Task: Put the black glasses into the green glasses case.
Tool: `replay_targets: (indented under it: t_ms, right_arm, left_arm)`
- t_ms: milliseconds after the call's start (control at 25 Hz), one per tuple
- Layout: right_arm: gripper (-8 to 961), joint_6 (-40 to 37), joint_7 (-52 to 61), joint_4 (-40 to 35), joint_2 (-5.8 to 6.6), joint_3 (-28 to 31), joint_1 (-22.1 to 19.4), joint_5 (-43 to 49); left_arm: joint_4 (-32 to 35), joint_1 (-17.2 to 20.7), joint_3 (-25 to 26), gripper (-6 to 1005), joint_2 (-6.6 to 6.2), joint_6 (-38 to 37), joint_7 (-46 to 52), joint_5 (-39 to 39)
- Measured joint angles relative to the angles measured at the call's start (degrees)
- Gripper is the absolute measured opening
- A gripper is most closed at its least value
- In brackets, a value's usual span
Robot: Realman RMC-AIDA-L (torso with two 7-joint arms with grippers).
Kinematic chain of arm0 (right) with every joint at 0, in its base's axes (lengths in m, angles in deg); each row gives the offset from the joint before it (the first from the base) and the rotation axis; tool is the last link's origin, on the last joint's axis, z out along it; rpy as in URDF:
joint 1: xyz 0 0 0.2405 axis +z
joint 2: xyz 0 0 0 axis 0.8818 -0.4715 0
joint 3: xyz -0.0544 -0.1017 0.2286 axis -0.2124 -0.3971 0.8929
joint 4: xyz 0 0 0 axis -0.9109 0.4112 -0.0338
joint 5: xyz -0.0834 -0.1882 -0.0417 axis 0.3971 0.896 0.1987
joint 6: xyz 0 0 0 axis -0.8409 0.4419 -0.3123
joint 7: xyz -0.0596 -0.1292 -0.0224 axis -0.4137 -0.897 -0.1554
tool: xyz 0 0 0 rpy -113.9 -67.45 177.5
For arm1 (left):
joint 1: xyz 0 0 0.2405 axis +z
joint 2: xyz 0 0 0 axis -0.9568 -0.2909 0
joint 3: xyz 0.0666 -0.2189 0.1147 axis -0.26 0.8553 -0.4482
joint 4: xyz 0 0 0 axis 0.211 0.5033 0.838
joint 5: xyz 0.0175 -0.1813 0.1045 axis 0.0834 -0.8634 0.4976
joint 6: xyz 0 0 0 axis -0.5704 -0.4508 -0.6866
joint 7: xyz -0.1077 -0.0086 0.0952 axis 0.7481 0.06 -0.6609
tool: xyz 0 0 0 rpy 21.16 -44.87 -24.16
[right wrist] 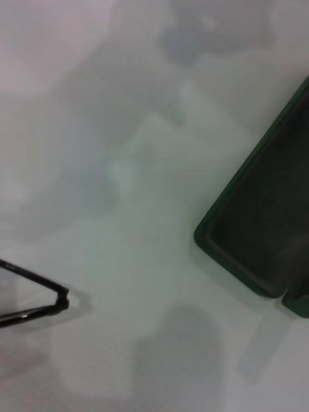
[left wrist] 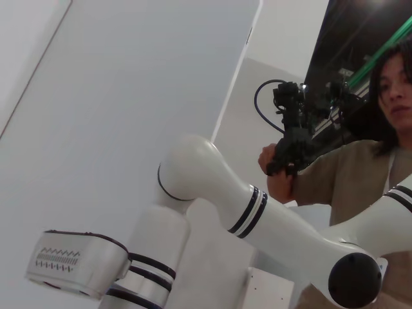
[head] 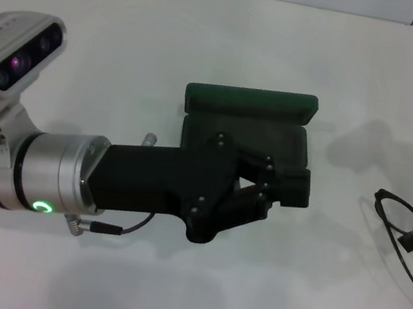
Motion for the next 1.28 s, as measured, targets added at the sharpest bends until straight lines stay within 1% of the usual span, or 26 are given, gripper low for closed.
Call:
replay_targets:
  t_ms: [200, 480, 720, 960, 1160, 1280]
  right_arm:
    - [387, -0.01, 0.34, -2.50, 0.18, 0.06, -1.49, 0.13]
    - [275, -0.22, 0.36, -2.57, 0.30, 0.08, -1.76, 0.24]
    - [204, -0.46, 0.47, -2.72, 0.21, 0.05, -2.07, 0.25]
    - [192, -0.46, 0.36, -2.68, 0.19, 0.05, -2.28, 0.25]
    - [40, 0.00, 0.28, -2.21, 0.24, -0.15, -2.31, 0.24]
    - [38, 0.37, 0.22, -2.02, 0.22, -0.74, -2.29, 0.22]
  left_arm:
    - [0.00, -0.03, 0.13, 51, 0.00, 0.00, 0.00, -0.04]
    - [0.00, -0.03, 0.16, 51, 0.00, 0.20, 0.00, -0.05]
    - [0.00, -0.03, 0.16, 51, -0.05, 0.26, 0.16, -0.09]
    - [0.00, -0.03, 0.16, 50, -0.09, 0.26, 0.27, -0.09]
    - [0.00, -0.03, 0.16, 50, -0.09, 0.26, 0.26, -0.09]
    - [0.00, 0.02, 0.16, 50, -0.09, 0.26, 0.34, -0.07]
